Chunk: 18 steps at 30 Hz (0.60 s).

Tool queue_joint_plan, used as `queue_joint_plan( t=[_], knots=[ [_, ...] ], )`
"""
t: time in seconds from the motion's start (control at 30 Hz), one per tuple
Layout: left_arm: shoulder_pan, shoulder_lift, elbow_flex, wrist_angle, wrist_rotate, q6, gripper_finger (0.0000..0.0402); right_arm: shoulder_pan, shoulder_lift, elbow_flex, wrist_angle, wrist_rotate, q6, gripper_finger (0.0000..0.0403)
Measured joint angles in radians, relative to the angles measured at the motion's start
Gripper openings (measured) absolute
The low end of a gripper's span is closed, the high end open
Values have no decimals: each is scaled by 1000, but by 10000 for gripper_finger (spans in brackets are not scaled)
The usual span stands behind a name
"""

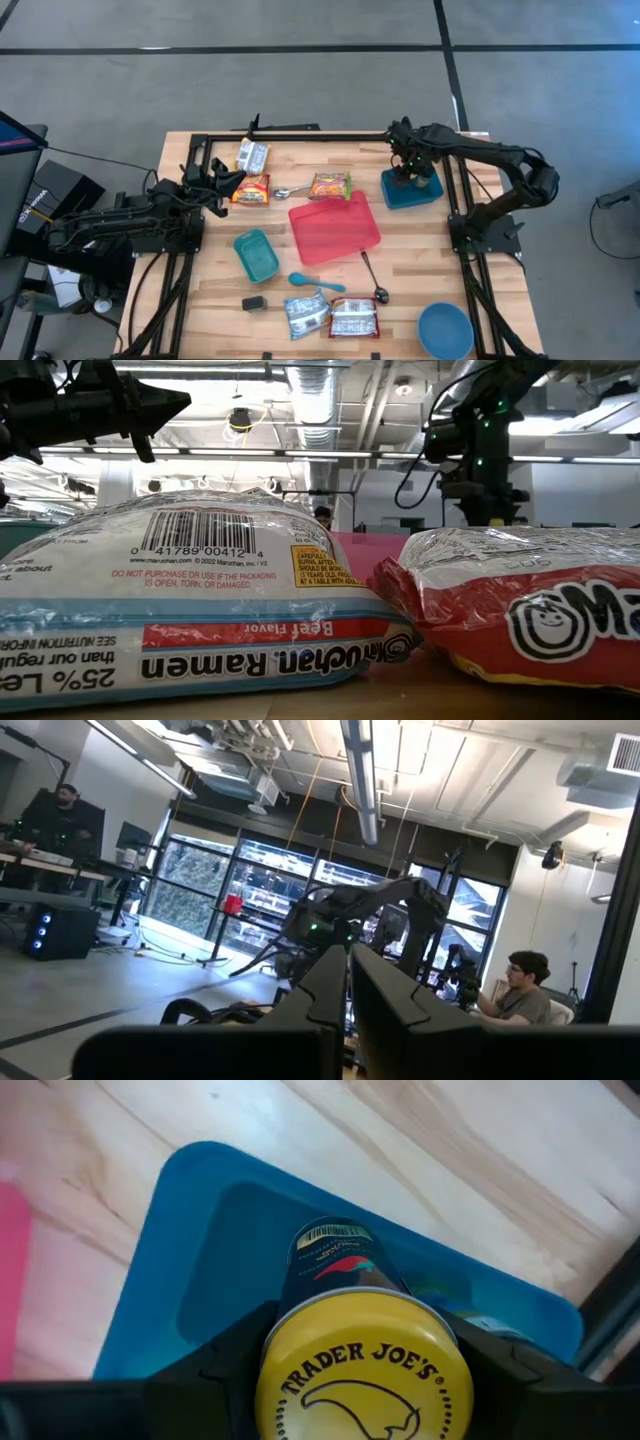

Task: Pick & Place Food Item
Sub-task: Put the yellow seasoning bottle into the blue bin

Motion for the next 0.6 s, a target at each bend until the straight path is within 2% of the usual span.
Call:
queue_joint_plan(
  t=[0.6],
  knots=[
    [0, 0, 0, 0, 0, 0, 12, -21, 26, -11, 21, -1, -55, 214]
  ],
)
